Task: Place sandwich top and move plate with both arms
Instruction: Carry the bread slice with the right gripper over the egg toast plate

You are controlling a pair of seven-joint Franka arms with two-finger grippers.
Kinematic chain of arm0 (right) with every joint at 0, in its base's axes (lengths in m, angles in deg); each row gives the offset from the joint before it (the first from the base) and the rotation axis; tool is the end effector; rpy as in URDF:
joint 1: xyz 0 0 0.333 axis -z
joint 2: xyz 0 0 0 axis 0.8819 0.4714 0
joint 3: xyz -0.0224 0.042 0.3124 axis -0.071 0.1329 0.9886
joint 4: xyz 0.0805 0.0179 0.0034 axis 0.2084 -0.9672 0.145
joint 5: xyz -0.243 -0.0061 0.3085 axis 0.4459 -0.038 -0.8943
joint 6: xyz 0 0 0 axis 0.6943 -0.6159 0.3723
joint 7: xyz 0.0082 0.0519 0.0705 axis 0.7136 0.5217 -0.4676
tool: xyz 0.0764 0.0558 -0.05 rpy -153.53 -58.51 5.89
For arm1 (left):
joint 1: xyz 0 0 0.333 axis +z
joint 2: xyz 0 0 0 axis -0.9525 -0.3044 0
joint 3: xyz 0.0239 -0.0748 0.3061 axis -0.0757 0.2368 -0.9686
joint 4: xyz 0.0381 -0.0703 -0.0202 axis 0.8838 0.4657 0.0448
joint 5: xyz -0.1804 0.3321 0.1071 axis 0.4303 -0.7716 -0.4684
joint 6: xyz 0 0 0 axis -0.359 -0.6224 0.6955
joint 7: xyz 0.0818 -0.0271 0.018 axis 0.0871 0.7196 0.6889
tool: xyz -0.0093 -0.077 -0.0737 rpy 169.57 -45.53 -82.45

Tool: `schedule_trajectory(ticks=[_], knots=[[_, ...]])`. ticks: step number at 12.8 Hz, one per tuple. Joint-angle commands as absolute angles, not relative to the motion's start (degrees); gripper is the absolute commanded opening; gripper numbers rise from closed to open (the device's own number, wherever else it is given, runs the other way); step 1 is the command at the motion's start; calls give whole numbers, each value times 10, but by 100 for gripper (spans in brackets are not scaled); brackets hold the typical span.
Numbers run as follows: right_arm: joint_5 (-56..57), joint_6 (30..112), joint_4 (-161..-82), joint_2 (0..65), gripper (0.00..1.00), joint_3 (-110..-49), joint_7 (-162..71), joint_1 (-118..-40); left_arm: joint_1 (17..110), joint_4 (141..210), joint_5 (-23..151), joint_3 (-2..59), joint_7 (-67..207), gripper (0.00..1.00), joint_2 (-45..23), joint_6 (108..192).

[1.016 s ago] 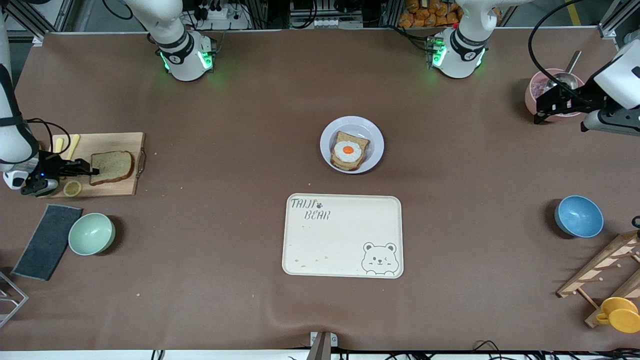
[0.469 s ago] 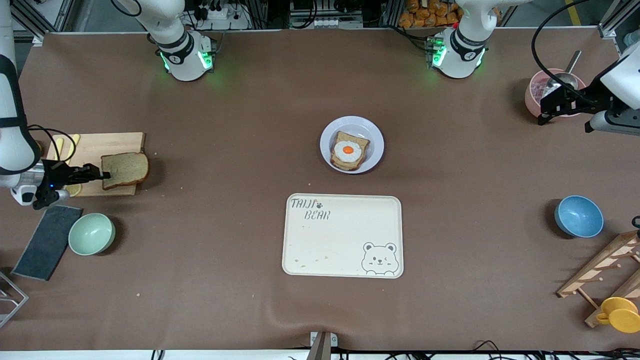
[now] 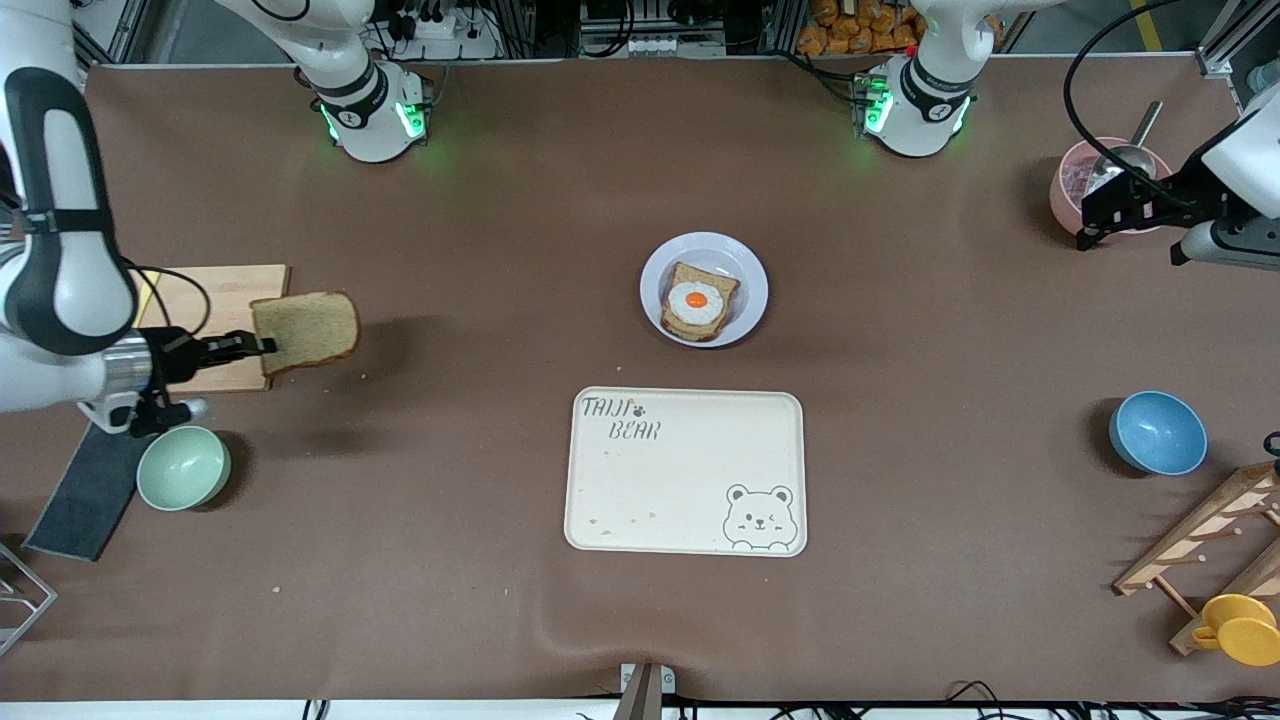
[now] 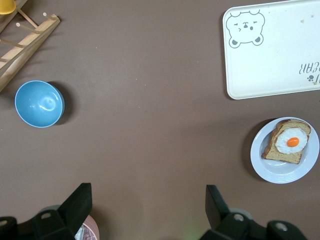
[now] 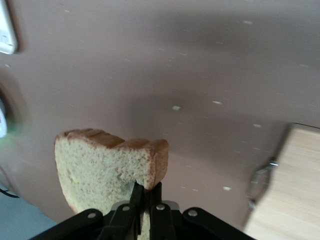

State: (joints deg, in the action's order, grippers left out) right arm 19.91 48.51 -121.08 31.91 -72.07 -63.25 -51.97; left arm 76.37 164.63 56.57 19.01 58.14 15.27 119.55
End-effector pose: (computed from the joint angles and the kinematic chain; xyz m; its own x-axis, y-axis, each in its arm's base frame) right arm 0.5984 -0.0522 0.3300 0.9101 0.2420 -0.3364 0.0766 -0.8960 -0.4374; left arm 0.5423 -0.0471 0.6408 0.9846 -0.1747 -0.0116 -0.1743 -0.9843 0.0294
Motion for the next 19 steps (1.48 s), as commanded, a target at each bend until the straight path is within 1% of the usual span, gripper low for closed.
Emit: schedule_trajectory(ticks=[1,4,6,9,12,14,17,19], knots=[[142,479,-1211,309,0,-724,-598,-571,768,1645,574,192,581,100,158,1198],[139,484,-1193,297,0,-721,-490,-657,767,1646,574,193,582,100,157,1198],[139,502,-1191,291,0,-722,-439,-710,767,1646,574,194,582,100,156,1198],[128,539,-1202,293,0,-722,-432,-746,767,1646,574,194,582,100,155,1198],[92,603,-1223,294,0,-723,-384,-800,767,1646,574,195,582,100,155,1198],[89,636,-1226,303,0,-723,-343,-845,767,1647,574,196,582,100,155,1198],[70,759,-1262,325,0,-722,-283,-916,767,1646,573,196,582,100,154,1198],[40,802,-1262,335,0,-723,-252,-957,768,1647,574,196,582,100,154,1198]])
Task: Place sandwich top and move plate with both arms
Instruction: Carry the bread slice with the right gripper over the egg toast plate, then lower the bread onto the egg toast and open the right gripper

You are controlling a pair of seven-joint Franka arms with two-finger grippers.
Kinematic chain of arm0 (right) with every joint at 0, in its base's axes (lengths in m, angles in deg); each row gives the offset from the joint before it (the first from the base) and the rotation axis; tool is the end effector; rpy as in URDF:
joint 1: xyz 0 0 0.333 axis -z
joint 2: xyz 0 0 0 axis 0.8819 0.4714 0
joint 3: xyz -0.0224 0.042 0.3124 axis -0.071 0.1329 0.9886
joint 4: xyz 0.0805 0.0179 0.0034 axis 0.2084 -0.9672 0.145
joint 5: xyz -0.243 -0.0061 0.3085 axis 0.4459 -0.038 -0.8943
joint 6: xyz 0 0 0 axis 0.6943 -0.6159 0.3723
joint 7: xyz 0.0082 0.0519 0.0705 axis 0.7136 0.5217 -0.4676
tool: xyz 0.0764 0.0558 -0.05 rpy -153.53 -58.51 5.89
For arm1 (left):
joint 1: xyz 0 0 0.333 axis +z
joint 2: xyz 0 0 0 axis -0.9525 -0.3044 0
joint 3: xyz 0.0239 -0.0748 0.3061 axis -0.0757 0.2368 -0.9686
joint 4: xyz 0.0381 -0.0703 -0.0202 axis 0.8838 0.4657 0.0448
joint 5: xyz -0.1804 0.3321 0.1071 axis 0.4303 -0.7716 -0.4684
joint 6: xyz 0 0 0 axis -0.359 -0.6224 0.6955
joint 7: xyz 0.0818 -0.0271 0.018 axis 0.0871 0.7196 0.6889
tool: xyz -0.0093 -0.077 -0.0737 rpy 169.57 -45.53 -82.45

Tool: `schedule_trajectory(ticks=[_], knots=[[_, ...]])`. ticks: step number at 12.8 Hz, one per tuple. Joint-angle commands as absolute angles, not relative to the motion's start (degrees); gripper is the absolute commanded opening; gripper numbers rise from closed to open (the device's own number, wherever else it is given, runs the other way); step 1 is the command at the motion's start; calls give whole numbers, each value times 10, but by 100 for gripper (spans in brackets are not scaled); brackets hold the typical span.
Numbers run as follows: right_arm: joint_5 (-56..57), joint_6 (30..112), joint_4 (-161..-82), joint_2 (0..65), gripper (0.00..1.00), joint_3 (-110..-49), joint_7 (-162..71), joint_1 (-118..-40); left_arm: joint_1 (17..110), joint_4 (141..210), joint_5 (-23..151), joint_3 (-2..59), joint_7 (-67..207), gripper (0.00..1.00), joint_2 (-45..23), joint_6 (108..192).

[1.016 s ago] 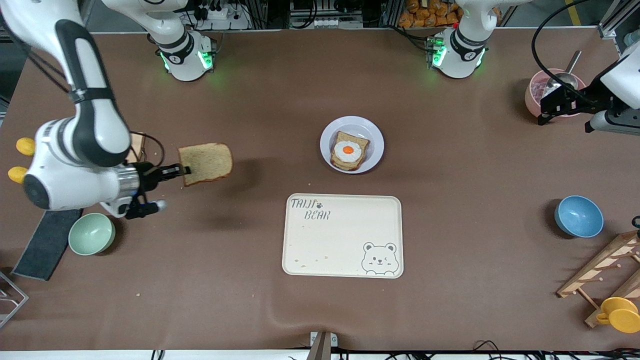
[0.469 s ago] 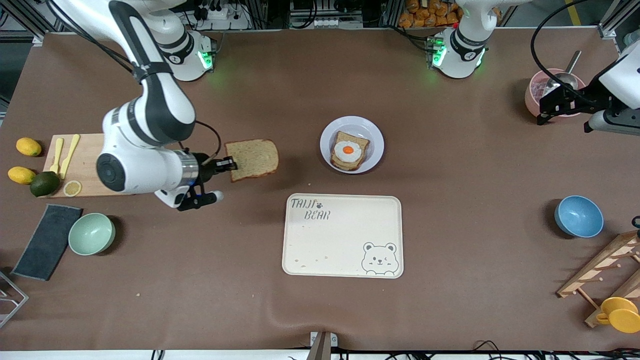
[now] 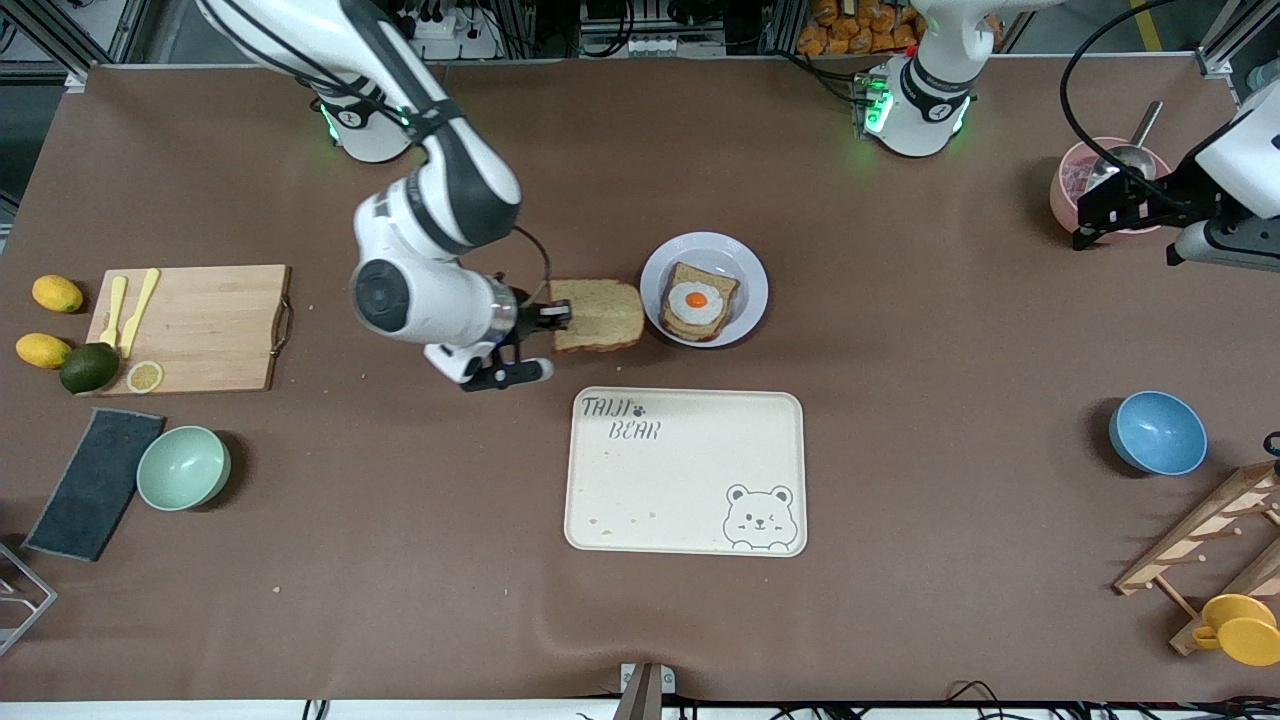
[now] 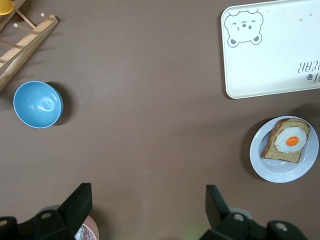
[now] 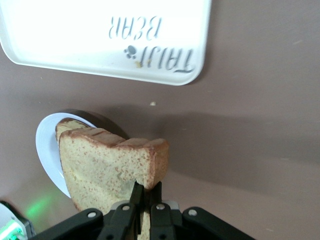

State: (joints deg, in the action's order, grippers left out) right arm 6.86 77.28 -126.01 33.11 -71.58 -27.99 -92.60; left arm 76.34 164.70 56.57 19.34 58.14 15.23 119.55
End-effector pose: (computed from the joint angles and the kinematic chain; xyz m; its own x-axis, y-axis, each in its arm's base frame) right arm 0.5240 0.3699 0.3083 0.9621 0.1060 -0.2512 0.0043 -0.9271 -0.3749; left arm 0.5422 -0.0505 0.6399 0.9834 -0.1809 -0.0135 -0.1804 -0.9831 0.0296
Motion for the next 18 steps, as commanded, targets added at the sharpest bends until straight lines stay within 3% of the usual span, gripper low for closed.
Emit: schedule_trajectory(ticks=[1,7,18], knots=[[30,817,-1261,337,0,-722,-244,-968,768,1647,574,196,582,100,154,1198],[18,942,-1252,383,0,-723,-175,-1061,768,1648,574,197,582,100,153,1196],[28,960,-1263,394,0,-725,-122,-1094,767,1659,575,198,583,100,148,1196]])
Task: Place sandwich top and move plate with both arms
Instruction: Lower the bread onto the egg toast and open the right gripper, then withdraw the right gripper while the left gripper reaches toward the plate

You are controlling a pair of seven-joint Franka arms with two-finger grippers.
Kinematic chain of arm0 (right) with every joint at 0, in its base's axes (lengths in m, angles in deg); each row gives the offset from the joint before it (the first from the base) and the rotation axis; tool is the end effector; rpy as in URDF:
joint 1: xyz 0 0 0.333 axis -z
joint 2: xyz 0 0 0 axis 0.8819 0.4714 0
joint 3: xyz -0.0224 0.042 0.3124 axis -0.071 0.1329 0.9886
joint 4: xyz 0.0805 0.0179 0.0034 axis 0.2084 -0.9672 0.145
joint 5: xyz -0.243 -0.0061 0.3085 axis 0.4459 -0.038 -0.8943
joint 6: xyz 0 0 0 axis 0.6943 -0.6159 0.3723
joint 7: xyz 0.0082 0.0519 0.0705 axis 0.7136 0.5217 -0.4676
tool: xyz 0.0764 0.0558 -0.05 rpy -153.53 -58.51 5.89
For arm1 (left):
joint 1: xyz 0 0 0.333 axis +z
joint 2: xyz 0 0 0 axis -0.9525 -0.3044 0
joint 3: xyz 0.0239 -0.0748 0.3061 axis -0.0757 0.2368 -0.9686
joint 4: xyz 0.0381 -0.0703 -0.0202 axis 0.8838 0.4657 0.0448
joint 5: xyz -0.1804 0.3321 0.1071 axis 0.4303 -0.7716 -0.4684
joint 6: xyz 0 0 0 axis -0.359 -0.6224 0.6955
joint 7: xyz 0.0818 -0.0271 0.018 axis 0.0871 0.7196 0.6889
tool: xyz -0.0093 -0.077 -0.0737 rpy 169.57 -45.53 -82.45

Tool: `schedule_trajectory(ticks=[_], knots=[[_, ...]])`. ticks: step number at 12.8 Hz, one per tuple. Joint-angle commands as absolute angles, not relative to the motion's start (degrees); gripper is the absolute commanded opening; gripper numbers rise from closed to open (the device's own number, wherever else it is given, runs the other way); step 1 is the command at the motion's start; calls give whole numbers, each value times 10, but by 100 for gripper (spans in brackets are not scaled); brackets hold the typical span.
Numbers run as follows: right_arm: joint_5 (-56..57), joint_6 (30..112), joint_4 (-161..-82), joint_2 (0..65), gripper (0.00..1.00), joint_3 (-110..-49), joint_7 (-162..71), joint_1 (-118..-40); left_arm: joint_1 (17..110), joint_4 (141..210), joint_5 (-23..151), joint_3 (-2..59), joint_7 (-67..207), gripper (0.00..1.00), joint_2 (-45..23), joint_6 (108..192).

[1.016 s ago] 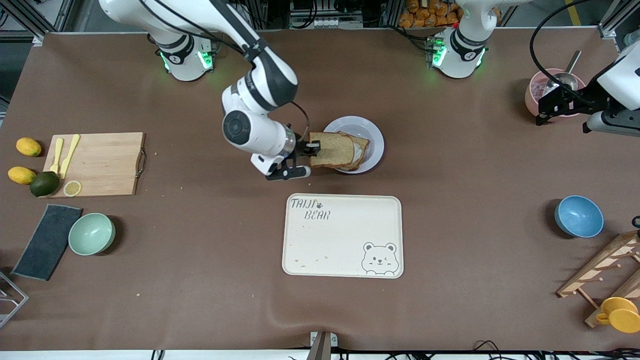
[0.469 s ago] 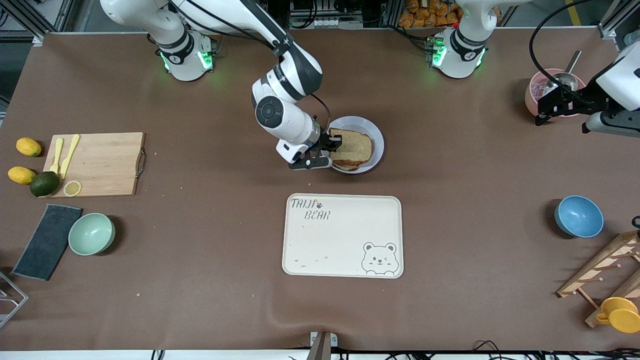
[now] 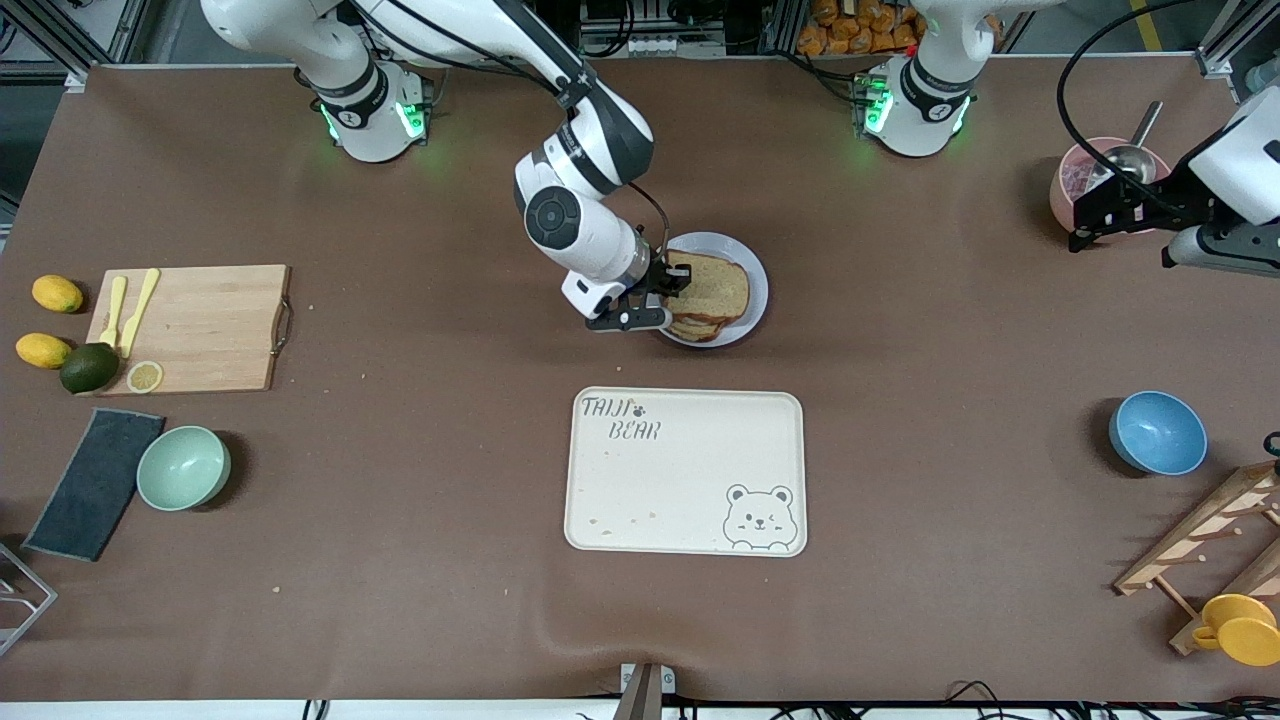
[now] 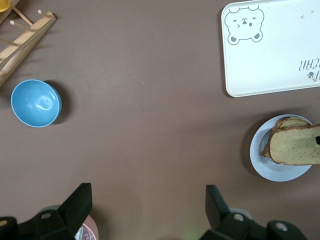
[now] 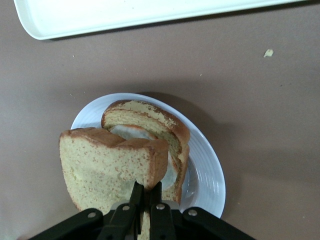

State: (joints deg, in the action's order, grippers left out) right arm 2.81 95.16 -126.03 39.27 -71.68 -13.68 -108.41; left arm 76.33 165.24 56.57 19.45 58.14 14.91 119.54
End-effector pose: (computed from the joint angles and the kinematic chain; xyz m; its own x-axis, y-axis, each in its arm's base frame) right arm 0.4364 0.5020 0.2605 0.9801 -0.0187 -0.1975 -0.0943 -0.9198 -0.3810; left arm 0.5437 -0.0515 0.6324 0.9827 -0.1829 -0.0285 -0.1820 -0.9828 0.0319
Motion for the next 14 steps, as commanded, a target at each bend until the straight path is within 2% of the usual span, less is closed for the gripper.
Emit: schedule_trajectory(ticks=[1,2,5,6,7,10,14], knots=[[29,961,-1265,394,0,-725,-122,-1094,767,1659,576,198,584,100,147,1196],[29,961,-1266,397,0,-725,-122,-1094,767,1659,576,198,586,100,147,1196],[28,960,-1265,398,56,-726,-94,-1089,767,1659,575,198,586,100,147,1196],[28,959,-1261,397,86,-726,-74,-1089,767,1658,576,198,586,100,147,1196],[28,959,-1261,394,100,-727,-72,-1088,767,1658,576,198,586,100,147,1196],[29,948,-1253,379,100,-736,-74,-1083,767,1659,576,198,586,100,146,1196],[29,805,-1218,335,100,-828,-75,-1081,799,1669,662,195,573,100,113,1196]])
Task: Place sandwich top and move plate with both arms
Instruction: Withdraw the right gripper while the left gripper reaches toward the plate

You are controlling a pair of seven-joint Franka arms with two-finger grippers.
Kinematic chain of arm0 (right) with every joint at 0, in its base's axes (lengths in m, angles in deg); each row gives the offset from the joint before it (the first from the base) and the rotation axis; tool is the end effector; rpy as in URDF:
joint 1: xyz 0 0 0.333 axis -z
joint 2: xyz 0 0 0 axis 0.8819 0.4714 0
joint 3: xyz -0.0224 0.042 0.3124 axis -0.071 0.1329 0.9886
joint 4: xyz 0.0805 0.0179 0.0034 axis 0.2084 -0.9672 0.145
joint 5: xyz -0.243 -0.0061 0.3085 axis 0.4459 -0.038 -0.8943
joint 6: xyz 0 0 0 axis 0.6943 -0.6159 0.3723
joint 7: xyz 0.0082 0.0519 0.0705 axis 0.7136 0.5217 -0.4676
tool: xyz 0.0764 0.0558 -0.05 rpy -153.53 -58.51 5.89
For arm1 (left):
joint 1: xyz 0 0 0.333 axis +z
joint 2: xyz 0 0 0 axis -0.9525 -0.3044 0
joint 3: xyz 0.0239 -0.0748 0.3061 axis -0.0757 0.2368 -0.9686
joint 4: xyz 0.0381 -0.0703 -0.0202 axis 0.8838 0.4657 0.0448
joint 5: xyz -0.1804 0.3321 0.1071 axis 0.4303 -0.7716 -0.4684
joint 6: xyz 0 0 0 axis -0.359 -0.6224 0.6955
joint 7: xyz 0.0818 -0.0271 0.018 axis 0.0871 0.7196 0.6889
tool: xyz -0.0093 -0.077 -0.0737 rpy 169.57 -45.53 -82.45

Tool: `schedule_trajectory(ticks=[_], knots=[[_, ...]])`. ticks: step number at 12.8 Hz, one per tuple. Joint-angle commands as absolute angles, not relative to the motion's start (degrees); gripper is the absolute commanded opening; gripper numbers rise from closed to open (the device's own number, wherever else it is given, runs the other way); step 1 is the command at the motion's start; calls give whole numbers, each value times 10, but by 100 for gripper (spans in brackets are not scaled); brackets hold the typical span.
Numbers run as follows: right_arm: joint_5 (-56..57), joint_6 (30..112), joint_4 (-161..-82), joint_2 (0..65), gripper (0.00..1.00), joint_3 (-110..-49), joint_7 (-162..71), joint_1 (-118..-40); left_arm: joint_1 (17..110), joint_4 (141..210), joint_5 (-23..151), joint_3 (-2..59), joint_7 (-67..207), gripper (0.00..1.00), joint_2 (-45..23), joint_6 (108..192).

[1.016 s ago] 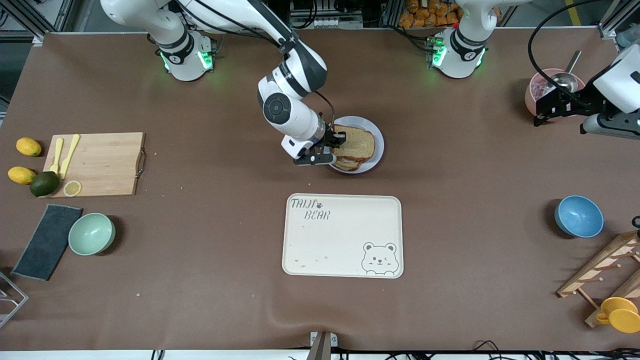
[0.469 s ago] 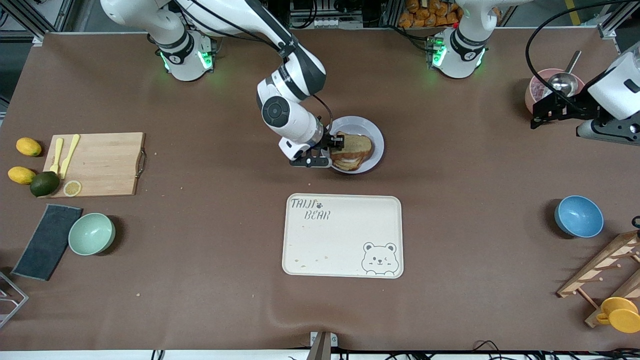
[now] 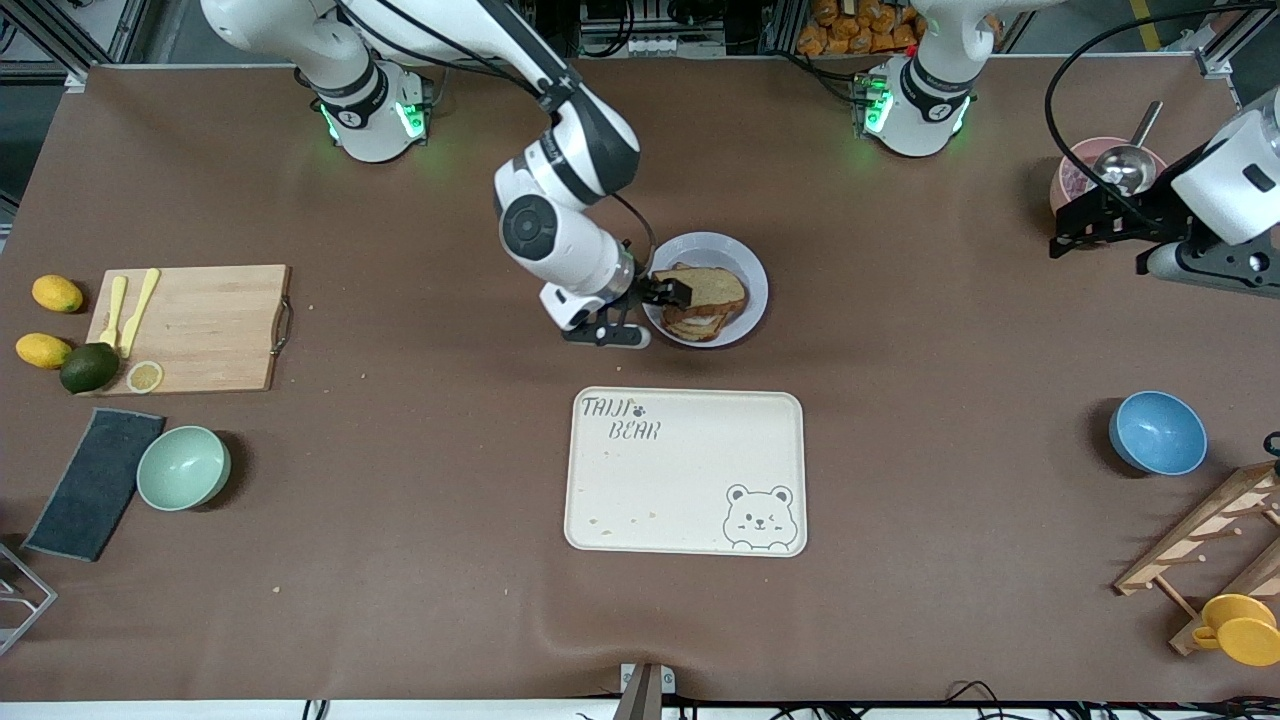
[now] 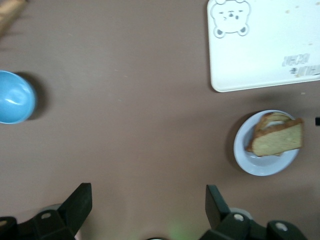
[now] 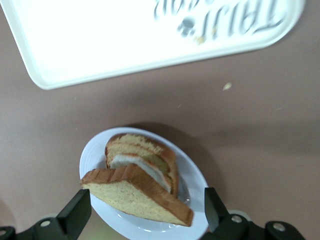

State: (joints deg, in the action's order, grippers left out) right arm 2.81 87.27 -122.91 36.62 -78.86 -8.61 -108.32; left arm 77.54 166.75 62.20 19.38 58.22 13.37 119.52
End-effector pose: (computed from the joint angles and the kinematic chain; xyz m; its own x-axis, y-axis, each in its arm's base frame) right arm 0.4888 0.4607 0.3049 0.9609 -0.1539 -0.2302 -0.2289 -0.9093 -0.3477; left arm 0.5508 -0.0495 0.6065 0.9838 -0.1645 -0.0715 -0.1535 -0.9784 0.1384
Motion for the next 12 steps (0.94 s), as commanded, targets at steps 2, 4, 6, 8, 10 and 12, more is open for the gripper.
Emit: schedule_trajectory(ticks=[2,4,6,8,10,12], knots=[[41,693,-1190,321,100,-909,-77,-1081,807,1669,696,194,550,100,91,1196],[44,609,-1162,320,100,-986,-82,-1081,817,1673,727,194,525,100,63,1195],[68,556,-1143,320,100,-1041,-158,-1081,818,1685,762,194,484,100,36,1193],[86,546,-1142,320,100,-1102,-248,-1082,824,1702,793,194,435,100,13,1194],[102,546,-1143,322,100,-1151,-350,-1081,829,1729,836,194,393,100,2,1198],[103,546,-1145,326,100,-1188,-423,-1075,825,1754,864,197,384,100,-4,1217]])
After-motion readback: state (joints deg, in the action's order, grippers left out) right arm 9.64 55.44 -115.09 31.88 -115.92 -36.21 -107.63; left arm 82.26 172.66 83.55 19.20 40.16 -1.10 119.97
